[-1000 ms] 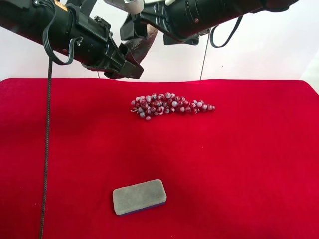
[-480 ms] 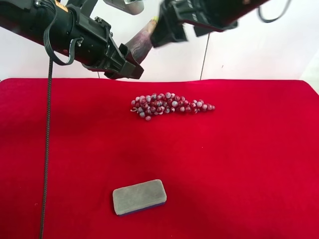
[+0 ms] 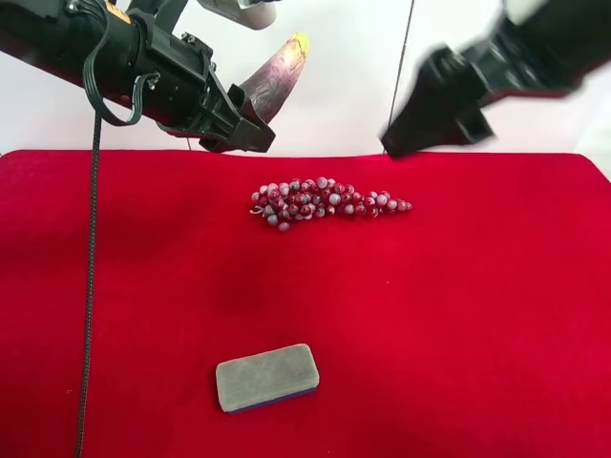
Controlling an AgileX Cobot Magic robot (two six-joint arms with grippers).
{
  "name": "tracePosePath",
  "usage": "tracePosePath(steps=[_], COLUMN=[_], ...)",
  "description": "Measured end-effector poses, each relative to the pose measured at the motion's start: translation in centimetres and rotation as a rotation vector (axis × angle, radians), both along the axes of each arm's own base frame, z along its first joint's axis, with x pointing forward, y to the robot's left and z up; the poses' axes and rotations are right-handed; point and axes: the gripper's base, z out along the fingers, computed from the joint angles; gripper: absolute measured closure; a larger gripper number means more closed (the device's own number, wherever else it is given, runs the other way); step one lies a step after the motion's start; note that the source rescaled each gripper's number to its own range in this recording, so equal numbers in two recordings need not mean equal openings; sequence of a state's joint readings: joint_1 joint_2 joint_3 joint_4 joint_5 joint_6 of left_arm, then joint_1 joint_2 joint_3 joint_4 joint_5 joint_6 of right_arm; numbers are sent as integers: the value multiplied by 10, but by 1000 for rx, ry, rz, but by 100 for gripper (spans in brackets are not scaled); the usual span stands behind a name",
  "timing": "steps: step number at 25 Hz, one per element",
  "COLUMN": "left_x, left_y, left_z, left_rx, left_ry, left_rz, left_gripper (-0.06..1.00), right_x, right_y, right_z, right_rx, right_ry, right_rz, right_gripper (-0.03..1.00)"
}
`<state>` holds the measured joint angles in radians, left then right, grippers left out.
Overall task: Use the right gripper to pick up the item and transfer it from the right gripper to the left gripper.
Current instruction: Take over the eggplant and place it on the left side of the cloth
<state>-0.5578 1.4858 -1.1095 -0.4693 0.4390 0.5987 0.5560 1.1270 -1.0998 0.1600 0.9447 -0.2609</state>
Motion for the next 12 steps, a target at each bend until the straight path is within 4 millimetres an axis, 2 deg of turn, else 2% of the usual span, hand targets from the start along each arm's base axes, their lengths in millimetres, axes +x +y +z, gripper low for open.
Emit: tracePosePath(steps=[6,12], left_x=[-1,-2], left_y=[0,1], left_z=[-1,-2], left_rx=[11,25], left_ry=[10,25], left_rz=[-8,-20], left_gripper=[94,94], right_x=[-56,-117], right_y=[-35,-72], right_z=[-17,-12], right_rx=[16,123], right_ry=[-21,-162], right_rz=[0,-12], right_gripper=[-3,-3])
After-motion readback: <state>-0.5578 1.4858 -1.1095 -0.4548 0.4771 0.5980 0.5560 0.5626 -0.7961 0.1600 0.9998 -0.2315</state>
